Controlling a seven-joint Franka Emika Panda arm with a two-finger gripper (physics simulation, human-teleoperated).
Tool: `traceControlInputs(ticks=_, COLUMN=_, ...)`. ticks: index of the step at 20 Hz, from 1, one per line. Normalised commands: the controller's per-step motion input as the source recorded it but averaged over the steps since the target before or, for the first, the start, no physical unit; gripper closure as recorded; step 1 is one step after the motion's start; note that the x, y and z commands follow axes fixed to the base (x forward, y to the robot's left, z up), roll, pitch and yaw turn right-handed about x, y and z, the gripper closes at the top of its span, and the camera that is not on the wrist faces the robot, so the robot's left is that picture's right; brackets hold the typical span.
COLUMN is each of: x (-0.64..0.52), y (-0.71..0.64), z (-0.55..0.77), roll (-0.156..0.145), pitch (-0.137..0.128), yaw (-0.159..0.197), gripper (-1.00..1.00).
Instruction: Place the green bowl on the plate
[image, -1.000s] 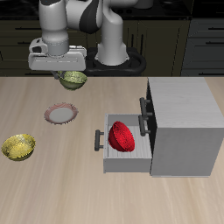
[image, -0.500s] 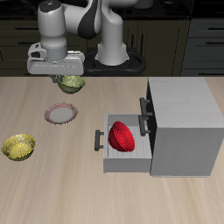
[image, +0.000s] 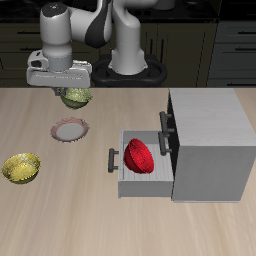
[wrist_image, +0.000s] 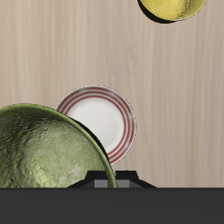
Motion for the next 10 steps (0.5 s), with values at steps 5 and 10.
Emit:
traceControlInputs(ticks=5, x=0.06, y=0.01, z=-0.1, roll=0.002, pitch=0.006, yaw=0.004, gripper=1.0)
traceControlInputs(ticks=10, x=0.11, y=0.11, z=-0.13, roll=0.016, pitch=0.008, yaw=0.006, gripper=1.0)
